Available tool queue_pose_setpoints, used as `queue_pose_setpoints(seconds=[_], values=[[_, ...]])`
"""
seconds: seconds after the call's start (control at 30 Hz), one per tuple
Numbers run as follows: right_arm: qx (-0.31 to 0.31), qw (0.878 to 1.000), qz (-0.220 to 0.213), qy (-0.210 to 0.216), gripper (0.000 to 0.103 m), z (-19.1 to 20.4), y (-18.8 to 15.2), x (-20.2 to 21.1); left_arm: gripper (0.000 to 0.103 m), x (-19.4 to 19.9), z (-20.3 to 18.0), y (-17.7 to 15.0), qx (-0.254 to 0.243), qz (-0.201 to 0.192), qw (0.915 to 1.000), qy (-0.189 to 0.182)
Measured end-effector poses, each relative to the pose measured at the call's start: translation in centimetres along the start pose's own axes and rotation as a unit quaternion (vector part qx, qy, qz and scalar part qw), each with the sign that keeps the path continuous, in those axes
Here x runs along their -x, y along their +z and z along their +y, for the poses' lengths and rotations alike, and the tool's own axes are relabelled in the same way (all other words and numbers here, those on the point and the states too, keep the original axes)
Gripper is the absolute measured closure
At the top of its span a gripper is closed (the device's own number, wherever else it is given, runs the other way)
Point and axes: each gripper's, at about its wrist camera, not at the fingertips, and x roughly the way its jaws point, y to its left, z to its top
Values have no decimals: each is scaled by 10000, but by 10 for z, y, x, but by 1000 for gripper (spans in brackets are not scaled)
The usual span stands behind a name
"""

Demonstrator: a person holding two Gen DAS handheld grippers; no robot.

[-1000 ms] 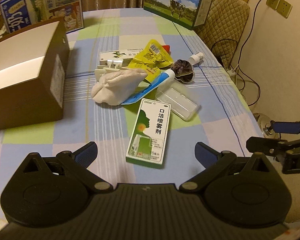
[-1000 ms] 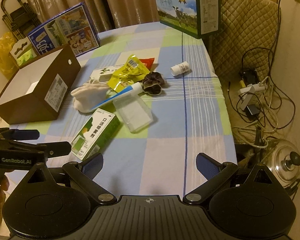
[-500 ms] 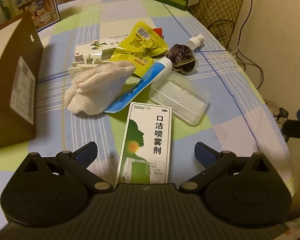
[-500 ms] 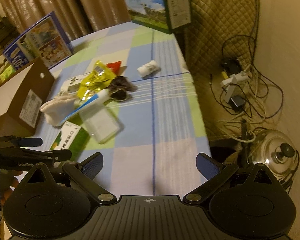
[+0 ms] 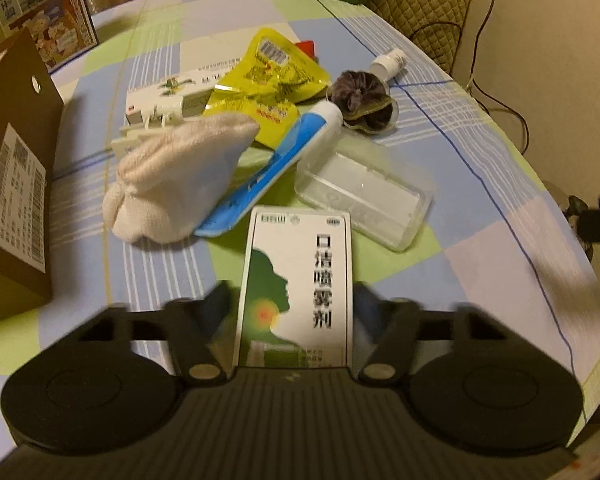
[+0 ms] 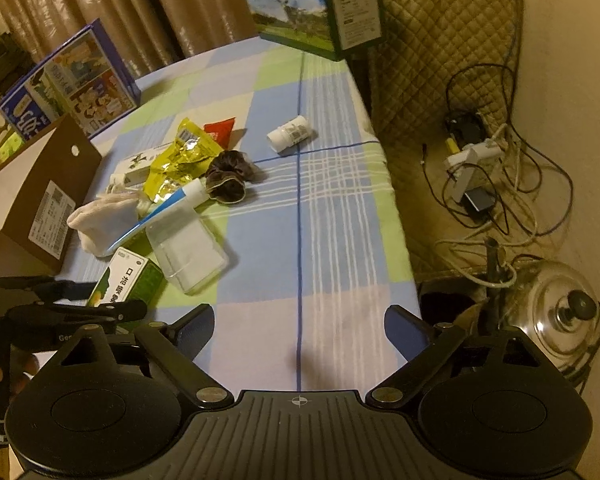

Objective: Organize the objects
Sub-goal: 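Grasp the green mouth spray box with left tool while right tool grasps clear container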

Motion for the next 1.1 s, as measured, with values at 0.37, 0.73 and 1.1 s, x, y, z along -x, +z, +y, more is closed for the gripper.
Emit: queue_pose_setpoints(seconds=[0.37, 0.73, 1.1], values=[[757, 9958, 61, 511, 15, 33, 17, -33, 51, 28, 31, -47, 629, -53, 9977, 227], [2380, 9665, 138, 949, 27, 78, 34, -87, 51, 61, 87, -90, 1736, -50, 9807, 893], [2892, 9514, 494, 939, 48, 96, 40, -128, 52, 104, 115, -117, 2458, -254, 9584, 1425]])
